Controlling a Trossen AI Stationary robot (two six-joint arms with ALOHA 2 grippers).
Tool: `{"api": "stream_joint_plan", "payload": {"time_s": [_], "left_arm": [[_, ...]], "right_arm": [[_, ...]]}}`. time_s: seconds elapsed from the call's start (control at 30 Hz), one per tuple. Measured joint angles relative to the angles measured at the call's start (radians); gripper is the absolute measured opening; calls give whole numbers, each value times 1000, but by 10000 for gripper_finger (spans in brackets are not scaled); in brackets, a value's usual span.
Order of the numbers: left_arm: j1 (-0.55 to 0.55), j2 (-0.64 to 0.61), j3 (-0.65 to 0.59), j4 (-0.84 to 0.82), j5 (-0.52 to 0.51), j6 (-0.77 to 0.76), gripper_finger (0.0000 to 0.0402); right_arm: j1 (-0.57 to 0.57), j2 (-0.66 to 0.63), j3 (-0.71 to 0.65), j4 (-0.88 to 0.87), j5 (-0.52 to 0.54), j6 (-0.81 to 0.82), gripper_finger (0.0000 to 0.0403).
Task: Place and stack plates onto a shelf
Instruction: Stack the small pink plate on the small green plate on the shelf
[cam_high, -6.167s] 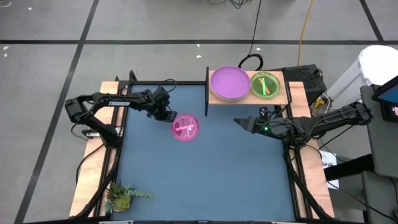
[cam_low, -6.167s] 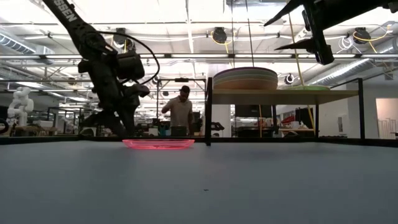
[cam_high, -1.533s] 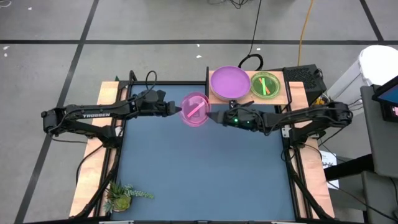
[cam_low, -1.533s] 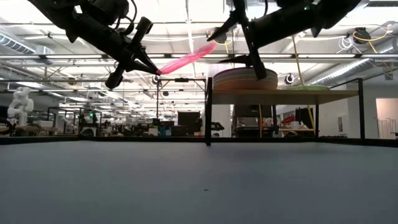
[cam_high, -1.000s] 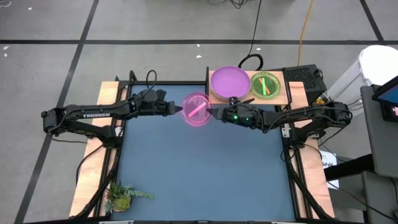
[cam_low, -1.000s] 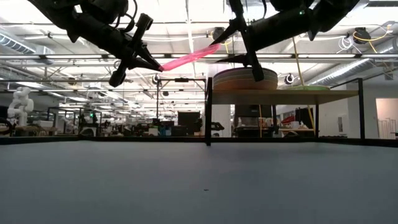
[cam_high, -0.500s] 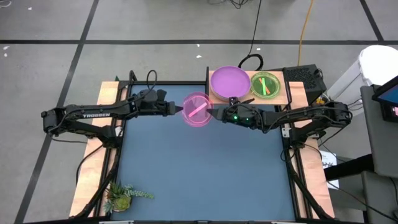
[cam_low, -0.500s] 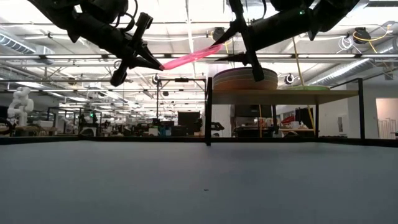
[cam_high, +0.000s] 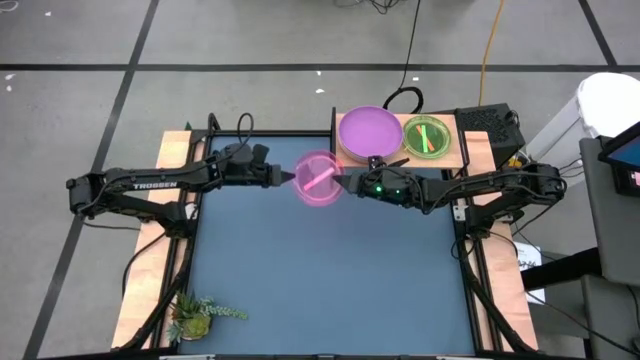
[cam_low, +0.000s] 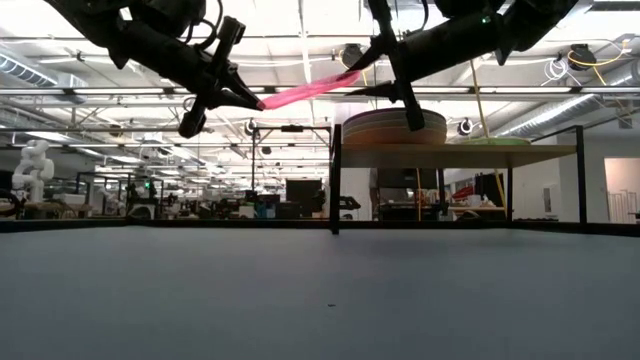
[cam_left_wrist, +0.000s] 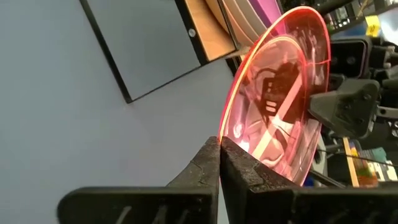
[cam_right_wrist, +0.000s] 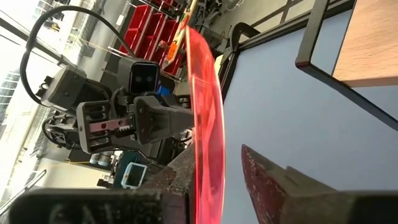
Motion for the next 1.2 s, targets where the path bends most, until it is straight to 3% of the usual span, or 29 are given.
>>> {"api": "stream_joint_plan", "payload": {"time_s": [0.27, 0.6, 0.97, 1.2], "left_arm": [[0, 0, 0, 1, 16, 0, 64], [0, 0, 0, -35, 16, 20, 71], [53, 26, 0, -417, 97, 188, 72], [51, 96, 0, -415, 225, 243, 72]], "right_arm": [[0, 0, 0, 0, 0, 0, 78], [1, 0, 0, -35, -21, 3, 55], [48, 0, 0, -266, -87, 194, 55], [49, 25, -1, -482, -232, 248, 55]]}}
